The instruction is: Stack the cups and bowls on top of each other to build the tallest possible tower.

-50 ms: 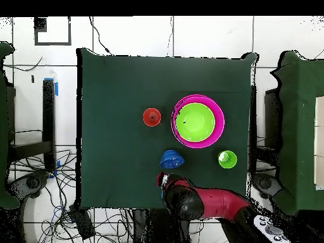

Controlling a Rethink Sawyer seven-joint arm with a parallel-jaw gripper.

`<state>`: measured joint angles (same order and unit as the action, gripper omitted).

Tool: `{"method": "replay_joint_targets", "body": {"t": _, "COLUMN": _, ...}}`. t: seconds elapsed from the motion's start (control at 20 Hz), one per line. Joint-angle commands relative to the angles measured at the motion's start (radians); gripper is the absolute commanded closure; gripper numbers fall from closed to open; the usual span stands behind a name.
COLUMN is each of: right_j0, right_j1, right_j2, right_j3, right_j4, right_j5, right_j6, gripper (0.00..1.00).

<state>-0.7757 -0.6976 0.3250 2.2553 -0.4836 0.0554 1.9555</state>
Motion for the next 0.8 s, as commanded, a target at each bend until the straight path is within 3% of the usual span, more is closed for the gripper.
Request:
{"method": "replay_joint_targets", "body": {"t": 0.05, "right_j0": 0.053, "right_j1": 0.119, "right_j2": 0.003, "right_j3": 0.000, "right_j4": 0.008, "right_j5": -0.093, "right_j6": 0.149, "gripper": 0.00}}
{"method": "replay_joint_targets", "body": {"t": 0.45, "right_j0": 0.084, "right_j1": 0.240, "right_j2": -0.030, "right_j3": -0.085, "right_j4": -0.006, "right_j5": -0.184, "right_j6": 0.137, "gripper": 0.00}}
{"method": "replay_joint_targets", "body": {"t": 0.8, "right_j0": 0.045, "right_j1": 0.302, "right_j2": -0.028, "right_j3": -0.174, "right_j4": -0.049, "right_j5": -0.159, "right_j6": 0.062, "gripper": 0.00}}
